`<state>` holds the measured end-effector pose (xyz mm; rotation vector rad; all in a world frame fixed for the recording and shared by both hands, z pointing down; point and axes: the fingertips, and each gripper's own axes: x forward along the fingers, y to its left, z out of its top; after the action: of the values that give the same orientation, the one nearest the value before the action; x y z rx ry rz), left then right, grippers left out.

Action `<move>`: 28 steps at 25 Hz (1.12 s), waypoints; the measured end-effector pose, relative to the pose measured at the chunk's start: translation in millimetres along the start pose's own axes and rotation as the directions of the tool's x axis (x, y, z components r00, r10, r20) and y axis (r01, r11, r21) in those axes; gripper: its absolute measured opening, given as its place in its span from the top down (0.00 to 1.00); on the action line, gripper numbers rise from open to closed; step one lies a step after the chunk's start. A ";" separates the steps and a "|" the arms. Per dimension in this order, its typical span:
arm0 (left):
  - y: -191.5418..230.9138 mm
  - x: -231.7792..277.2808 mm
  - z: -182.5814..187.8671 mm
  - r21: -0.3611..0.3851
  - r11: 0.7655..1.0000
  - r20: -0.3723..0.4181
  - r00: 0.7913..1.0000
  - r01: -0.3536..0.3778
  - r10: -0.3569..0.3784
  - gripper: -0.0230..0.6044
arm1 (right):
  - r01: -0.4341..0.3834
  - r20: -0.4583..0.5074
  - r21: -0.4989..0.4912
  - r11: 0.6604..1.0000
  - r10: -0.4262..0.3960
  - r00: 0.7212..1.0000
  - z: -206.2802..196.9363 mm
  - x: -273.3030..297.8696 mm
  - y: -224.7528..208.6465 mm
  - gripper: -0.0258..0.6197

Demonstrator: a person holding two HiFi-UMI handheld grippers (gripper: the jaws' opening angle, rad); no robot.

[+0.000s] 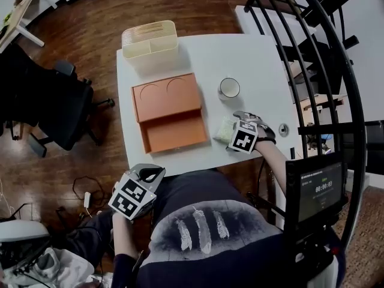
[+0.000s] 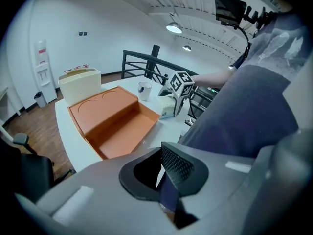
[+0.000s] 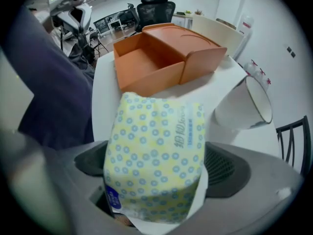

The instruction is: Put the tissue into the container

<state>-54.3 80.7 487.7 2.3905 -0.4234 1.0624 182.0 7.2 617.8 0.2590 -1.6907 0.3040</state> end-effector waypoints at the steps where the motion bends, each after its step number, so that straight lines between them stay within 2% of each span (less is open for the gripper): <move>1: 0.0 -1.1 0.0 -0.001 1.000 -0.001 1.000 -0.002 0.002 0.94 | -0.006 -0.010 0.001 1.000 0.006 1.000 -1.3 2.7 1.4 0.03; 2: 0.0 -2.1 -0.2 -0.002 1.000 -0.002 1.000 -0.003 0.003 0.94 | -0.009 -0.020 0.003 1.000 0.009 1.000 -2.5 4.9 2.7 0.04; 6: 1.2 -3.4 -2.1 -0.005 1.000 -0.007 1.000 -0.011 0.010 0.94 | 0.001 -0.038 0.018 1.000 -0.001 0.999 -5.0 5.8 3.9 0.16; 12: 4.1 -2.8 0.4 -0.002 1.000 -0.004 1.000 -0.018 0.018 0.94 | 0.043 -0.025 -0.019 0.999 -0.043 0.999 5.3 -15.0 3.3 0.19; 16: 5.3 -0.2 -3.4 -0.004 1.000 -0.019 0.999 -0.028 0.028 0.94 | 0.087 0.075 -0.091 0.992 -0.080 0.994 44.5 -66.9 2.6 0.19; 21: 1.2 1.7 -1.6 0.000 1.000 -0.010 1.000 -0.024 0.024 0.94 | 0.150 0.206 -0.225 0.963 -0.103 0.973 111.9 -124.3 7.1 0.19; 24: 2.5 -2.7 -5.6 -0.010 0.999 -0.002 0.999 -0.033 0.033 0.94 | 0.130 0.212 -0.331 0.935 -0.061 0.975 152.7 -117.6 17.4 0.19; 28: 8.6 -10.1 -18.8 -0.045 0.998 0.013 0.998 -0.054 0.054 0.94 | 0.039 0.161 -0.441 0.897 0.036 0.986 193.0 -73.7 40.3 0.19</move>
<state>-76.2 84.6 493.5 2.3611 -0.5139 1.0488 -0.8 -21.9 517.7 -0.0576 -1.8720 -0.1143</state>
